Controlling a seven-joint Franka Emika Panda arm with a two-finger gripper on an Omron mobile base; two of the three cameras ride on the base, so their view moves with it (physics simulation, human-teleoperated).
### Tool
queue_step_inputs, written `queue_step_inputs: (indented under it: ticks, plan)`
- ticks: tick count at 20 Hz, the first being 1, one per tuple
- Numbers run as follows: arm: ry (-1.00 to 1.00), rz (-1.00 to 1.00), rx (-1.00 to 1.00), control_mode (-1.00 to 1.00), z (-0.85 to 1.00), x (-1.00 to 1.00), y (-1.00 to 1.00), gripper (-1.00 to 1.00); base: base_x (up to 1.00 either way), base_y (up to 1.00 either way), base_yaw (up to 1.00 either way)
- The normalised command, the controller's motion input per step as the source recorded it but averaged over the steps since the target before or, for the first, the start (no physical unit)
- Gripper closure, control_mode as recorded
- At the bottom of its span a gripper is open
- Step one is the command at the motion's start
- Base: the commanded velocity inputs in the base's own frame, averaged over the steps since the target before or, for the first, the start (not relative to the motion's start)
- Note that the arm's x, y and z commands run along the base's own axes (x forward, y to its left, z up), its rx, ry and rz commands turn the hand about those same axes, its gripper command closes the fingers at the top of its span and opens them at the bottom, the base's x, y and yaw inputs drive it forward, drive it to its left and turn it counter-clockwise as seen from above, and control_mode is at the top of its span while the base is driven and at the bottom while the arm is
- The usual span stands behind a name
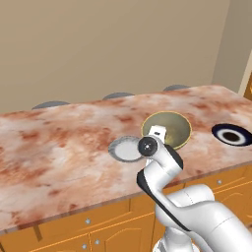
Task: Move the bowls from the cabinet to the plates on the dining table.
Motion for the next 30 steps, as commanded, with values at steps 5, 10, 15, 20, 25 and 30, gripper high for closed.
queue_step_inputs:
  ticks: [5, 10, 15, 20, 25, 30]
  plan:
    - [0.00, 0.00, 0.00, -1.00, -0.07, 0.00, 0.08, 1.00, 0.00, 0.01, 0.00]
    - [0.00, 0.00, 0.00, -1.00, -0.26, 0.07, 0.28, 1.00, 0.00, 0.00, 0.00]
    - [0.00, 0.00, 0.00, -1.00, -0.16, 0.40, 0.12, 1.00, 0.00, 0.00, 0.00]
    - [0.01, 0.00, 0.00, -1.00, -0.13, 0.69, 0.00, 1.00, 0.00, 0.00, 0.00]
    - [0.02, 0.00, 0.07, -1.00, -0.15, 0.49, 0.12, 1.00, 0.00, 0.00, 0.00]
    - [0.02, 0.01, 0.10, -1.00, -0.16, 0.29, 0.32, 1.00, 0.00, 0.00, 0.00]
